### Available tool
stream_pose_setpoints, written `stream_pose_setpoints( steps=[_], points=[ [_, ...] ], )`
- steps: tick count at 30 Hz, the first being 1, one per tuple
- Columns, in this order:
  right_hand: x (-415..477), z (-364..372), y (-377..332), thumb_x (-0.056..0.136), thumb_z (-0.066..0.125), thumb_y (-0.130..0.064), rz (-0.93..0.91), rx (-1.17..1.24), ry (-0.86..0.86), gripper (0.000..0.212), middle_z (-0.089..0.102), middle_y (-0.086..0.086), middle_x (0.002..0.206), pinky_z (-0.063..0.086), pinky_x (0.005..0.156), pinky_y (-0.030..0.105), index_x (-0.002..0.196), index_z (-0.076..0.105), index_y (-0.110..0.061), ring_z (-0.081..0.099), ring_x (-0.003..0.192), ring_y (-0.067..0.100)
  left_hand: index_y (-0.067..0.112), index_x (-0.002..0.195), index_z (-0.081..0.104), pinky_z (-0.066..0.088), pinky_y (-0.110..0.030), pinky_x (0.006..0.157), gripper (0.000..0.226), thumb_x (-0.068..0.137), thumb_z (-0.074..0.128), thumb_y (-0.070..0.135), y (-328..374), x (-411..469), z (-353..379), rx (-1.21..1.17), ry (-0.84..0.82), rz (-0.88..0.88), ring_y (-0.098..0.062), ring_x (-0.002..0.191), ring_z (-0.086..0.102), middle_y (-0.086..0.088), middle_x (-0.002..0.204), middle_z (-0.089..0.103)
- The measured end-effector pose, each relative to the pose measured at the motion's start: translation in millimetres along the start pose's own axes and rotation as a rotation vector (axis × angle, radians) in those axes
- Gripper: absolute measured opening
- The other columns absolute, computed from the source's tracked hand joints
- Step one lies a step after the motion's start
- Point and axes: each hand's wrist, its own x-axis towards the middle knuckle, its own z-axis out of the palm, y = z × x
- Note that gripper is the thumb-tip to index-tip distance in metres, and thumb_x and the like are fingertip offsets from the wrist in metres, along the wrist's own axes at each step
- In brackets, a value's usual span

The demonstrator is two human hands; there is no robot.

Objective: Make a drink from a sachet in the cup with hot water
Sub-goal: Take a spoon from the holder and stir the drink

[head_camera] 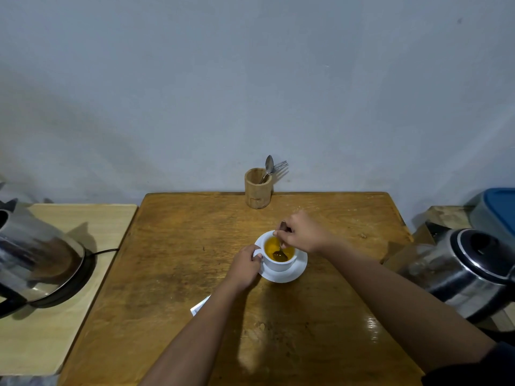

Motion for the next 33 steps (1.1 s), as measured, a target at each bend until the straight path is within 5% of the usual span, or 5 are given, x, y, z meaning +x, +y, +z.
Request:
stream_pose_setpoints(
  steps=[9,14,18,27,33],
  points=[
    [2.5,14.9,3.6,0.092,0.054,-0.019,0.034,0.143,0.213,0.024,0.071,0.015,0.075,0.057,0.071,0.044,0.086,0.069,-0.002,0.067,0.066,0.024,0.008,0.121,0.055,0.038,-0.027,0.085,0.031,0.095,0.043,0.018,0.2,-0.9,0.1,-0.008,0.004,0.018,-0.023,0.105,0.052,-0.013,0.125,0.056],
    [-0.2,9.3,7.2,0.095,0.047,-0.018,0.086,-0.025,0.261,0.03,0.064,0.014,0.074,0.039,0.051,0.028,0.091,0.068,0.001,0.05,0.057,0.016,0.01,0.118,0.056,0.037,-0.027,0.085,0.028,0.095,0.043,0.018,-0.7,-0.8,0.5,-0.014,0.015,0.046,-0.016,0.099,0.048,-0.012,0.123,0.057],
    [-0.7,5.9,10.4,0.094,0.047,-0.019,0.075,-0.045,0.227,0.028,0.068,0.014,0.083,0.051,0.066,0.039,0.091,0.068,-0.001,0.062,0.073,0.024,0.011,0.119,0.056,0.038,-0.028,0.086,0.028,0.095,0.042,0.018,-1.0,-1.3,1.0,-0.016,0.016,0.05,-0.016,0.1,0.048,-0.011,0.124,0.056],
    [5.9,17.6,6.0,0.092,0.052,-0.014,0.125,0.259,0.29,0.027,0.073,0.02,0.076,0.059,0.074,0.04,0.082,0.068,0.006,0.072,0.068,0.022,0.009,0.12,0.055,0.038,-0.028,0.086,0.029,0.095,0.042,0.016,-0.3,-1.3,3.3,-0.047,0.031,0.027,-0.017,0.1,0.048,-0.013,0.124,0.055],
    [5.8,21.2,11.0,0.094,0.049,-0.015,0.154,0.215,0.356,0.029,0.072,0.019,0.08,0.051,0.059,0.02,0.082,0.066,0.005,0.06,0.058,0.005,0.01,0.119,0.055,0.041,-0.03,0.087,0.029,0.095,0.042,0.017,-3.0,-0.4,4.7,-0.063,0.031,0.013,-0.019,0.101,0.05,-0.013,0.124,0.057]
  ],
)
